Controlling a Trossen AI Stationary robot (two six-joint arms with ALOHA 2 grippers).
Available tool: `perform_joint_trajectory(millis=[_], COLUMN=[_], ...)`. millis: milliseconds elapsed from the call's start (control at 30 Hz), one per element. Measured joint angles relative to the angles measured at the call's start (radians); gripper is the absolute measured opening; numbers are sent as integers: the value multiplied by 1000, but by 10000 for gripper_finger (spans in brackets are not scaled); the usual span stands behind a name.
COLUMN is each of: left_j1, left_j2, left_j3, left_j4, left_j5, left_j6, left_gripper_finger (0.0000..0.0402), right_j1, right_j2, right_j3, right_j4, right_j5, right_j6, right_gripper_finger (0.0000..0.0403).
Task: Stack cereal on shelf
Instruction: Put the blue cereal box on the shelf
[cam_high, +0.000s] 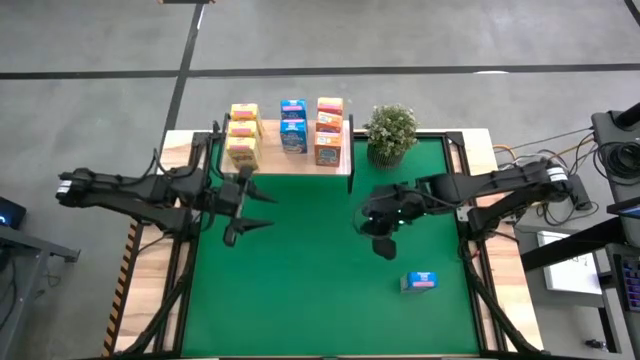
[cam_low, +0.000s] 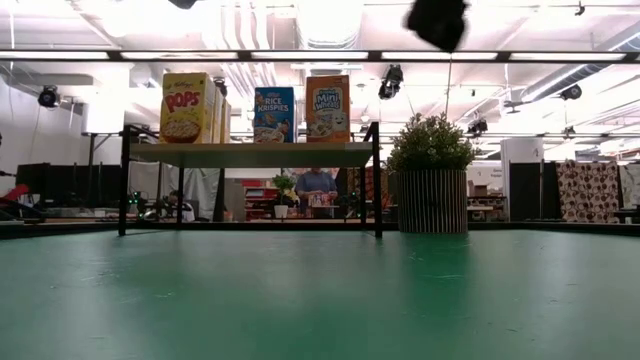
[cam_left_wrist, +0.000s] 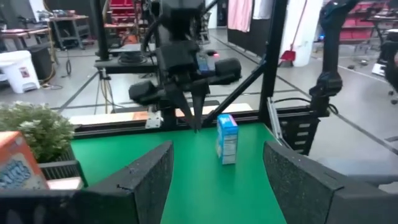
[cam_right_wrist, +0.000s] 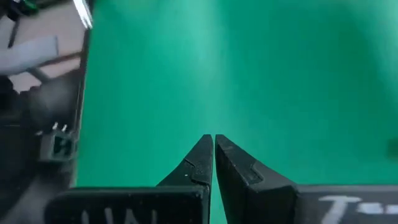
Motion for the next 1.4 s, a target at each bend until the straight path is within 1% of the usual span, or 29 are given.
perform_joint_trajectory(millis=[167, 267, 367, 433, 500, 600, 667, 800, 900, 1000, 1067, 1233, 1300, 1400], left_j1=[-6, -6, -6, -6, -6, -6, -5, -5, -5, -5, -5, -5, -5, -5], left_j2=[-4, 2, 5, 5, 5, 5, 5, 5, 5, 6, 6, 6, 6, 6], left_j3=[-33, -34, -34, -32, -24, -9, -1, 3, 3, 3, 3, 3, 3, 3], left_j4=[27, 36, 67, 81, 80, 82, 81, 83, 85, 90, 89, 102, 107, 106], left_j5=[-1, -2, -1, -1, -1, -1, -1, -1, -1, -1, -1, -1, -1, -1], left_j6=[-24, -25, -24, -20, -19, -18, -18, -18, -18, -18, -18, -18, -12, -4], left_gripper_finger=[231, 231, 231, 231, 231, 231, 231, 231, 231, 231, 231, 231, 231, 231], right_j1=[74, 154, 268, 334, 392, 471, 507, 567, 621, 666, 687, 719, 727, 726], right_j2=[-2, -2, 0, 0, 0, 0, 0, 0, 0, 0, 0, 0, 0, 0], right_j3=[108, 119, 88, 63, 42, 21, 10, -14, -37, -66, -85, -143, -162, -188], right_j4=[-366, -512, -580, -581, -571, -565, -565, -565, -552, -538, -537, -462, -447, -448], right_j5=[0, 5, 59, 90, 118, 191, 202, 215, 215, 262, 289, 291, 291, 292], right_j6=[261, 284, 309, 346, 407, 532, 604, 737, 788, 822, 827, 766, 731, 731], right_gripper_finger=[9, 9, 9, 9, 9, 11, 20, 57, 102, 152, 185, 249, 265, 279])
